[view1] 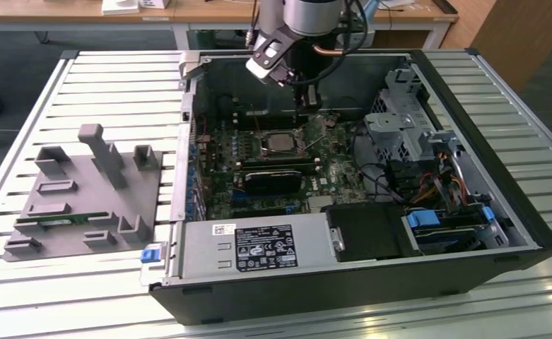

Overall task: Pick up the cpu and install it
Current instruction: 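Close the cpu cover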

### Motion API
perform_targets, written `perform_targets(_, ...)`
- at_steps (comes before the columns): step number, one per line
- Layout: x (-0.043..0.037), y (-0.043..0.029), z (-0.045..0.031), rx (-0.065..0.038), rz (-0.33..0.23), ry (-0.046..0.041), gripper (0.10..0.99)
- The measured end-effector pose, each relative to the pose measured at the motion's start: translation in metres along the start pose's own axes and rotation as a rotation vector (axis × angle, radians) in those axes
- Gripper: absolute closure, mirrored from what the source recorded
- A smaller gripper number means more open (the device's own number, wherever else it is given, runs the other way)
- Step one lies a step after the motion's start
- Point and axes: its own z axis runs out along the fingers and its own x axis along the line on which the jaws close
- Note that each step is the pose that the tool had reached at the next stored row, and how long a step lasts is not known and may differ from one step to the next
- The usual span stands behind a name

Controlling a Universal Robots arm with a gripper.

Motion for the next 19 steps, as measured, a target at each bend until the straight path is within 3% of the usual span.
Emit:
perform_targets(8,-0.0001,0.0082,0.001,0.0,-0.002,0.0001,0.98)
perform_targets(19,0.0021,0.0282,0.004,0.0,-0.005,0.0004,0.98)
